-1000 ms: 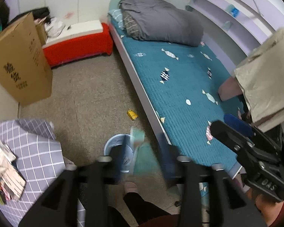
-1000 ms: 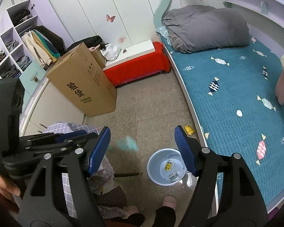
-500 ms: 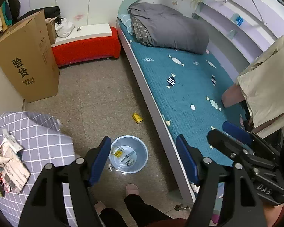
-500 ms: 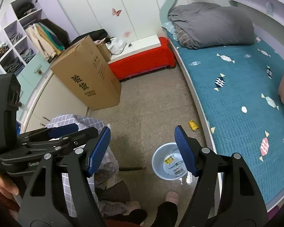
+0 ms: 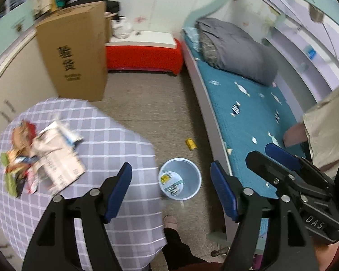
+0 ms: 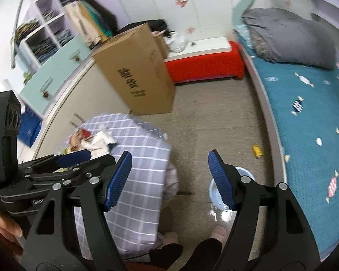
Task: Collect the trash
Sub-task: 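Move both grippers back to the trash pile on the table, then grasp the white-blue box with the right gripper while the left grasps the green cloth bundle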
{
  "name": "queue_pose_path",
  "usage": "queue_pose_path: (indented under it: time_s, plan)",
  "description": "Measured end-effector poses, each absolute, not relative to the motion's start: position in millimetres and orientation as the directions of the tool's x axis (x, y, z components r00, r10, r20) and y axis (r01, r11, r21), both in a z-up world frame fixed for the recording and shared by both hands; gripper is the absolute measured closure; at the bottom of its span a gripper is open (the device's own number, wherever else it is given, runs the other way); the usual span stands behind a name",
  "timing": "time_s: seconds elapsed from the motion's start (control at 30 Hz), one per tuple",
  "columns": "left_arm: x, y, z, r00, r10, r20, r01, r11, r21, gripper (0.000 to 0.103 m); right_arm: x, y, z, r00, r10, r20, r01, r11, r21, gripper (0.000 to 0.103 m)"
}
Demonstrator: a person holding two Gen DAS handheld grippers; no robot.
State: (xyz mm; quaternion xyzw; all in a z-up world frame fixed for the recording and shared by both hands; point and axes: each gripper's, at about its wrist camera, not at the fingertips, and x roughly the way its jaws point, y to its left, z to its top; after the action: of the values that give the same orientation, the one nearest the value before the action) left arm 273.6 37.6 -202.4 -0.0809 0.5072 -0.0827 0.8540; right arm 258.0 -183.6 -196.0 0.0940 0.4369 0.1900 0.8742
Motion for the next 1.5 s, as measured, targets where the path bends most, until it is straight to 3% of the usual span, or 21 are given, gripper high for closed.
queue_pose_path:
  time_s: [0.33,0.87,1.2,1.43,1.5]
  plan:
    - [233.3,160.2,-212.7,0.483,-0.199,-0.852,-0.107,0.953,-0.284,0.032,245.2,-77.7,-204.3,0.481,0.481,-0.733,-0.351,0.872,0.342,0.033]
    - [209.3,332.6,-255.4,0.466,-0.036,-0.884,-0.381,0.894,-0.237,0.032,260.0,40.4,-233.8,0.401,0.490,-0.774,-0.423,0.848,0.318,0.033]
    - [228.9,372.0,-302.5,0.403,0.051,-0.914,-0.417,0.899,-0.133,0.032,318.0,62.8,-276.5,0.357,0.438,-0.825,-0.407,0.868,0.284,0.033]
    - [246.9,388.7,-332.9,0.379,0.049,-0.924,-0.463,0.875,-0.144,0.033,364.0,79.9,-318.7,0.294,0.440,-0.849,-0.427,0.855,0.295,0.033]
    - [251.2,386.8,-338.0,0.376,0.039,-0.926,-0.452,0.880,-0.147,0.038,372.8,83.1,-329.8,0.277,0.444,-0.852,-0.429,0.851,0.305,0.034]
